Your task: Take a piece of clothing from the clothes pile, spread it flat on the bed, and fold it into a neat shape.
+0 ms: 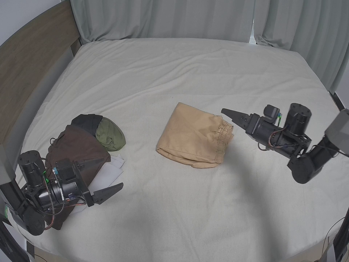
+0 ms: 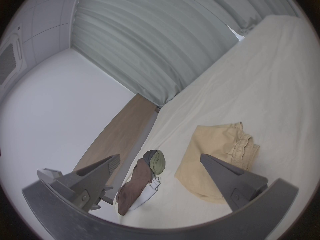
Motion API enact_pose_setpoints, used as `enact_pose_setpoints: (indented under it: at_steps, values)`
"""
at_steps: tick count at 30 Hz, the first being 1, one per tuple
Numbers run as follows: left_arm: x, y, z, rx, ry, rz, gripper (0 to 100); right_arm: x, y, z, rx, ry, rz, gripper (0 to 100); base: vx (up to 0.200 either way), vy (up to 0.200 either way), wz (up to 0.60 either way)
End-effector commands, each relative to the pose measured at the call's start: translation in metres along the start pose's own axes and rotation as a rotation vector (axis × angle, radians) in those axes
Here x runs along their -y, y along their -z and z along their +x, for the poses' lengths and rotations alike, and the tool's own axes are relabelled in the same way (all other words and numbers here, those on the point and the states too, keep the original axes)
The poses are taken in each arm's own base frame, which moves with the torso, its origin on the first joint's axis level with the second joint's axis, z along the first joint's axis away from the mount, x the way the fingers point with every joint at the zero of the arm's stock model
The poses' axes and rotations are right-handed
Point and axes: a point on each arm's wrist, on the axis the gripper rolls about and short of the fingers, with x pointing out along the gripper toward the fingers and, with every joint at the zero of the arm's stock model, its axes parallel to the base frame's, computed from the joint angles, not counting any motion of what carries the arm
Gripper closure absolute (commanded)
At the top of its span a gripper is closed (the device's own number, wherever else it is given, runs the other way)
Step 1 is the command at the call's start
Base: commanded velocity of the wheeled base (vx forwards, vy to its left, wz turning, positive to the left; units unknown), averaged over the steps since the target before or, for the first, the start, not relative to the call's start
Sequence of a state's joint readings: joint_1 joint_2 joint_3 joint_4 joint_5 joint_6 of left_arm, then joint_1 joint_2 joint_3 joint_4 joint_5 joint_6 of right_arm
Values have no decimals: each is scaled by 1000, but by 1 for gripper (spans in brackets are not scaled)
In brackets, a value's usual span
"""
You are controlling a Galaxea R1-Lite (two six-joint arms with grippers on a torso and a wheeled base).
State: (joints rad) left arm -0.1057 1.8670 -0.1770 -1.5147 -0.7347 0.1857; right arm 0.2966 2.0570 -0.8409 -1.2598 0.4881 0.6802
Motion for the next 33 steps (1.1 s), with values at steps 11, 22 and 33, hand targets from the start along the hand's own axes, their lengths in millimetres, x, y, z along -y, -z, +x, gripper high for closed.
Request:
enact_pose_setpoints:
  at_steps: [11,22,33]
  values:
    - [48,-11,-3,20,197,26,0,-71,-15,-155,84,208,-505,0,0,0,0]
    - [73,-39,-23,140,310,107,0,-118,-2,-235,215,253,-583,0,0,0,0]
    - [102,-63,-71,241,274,160,0,-156,60,-312,305,200,-639,0,0,0,0]
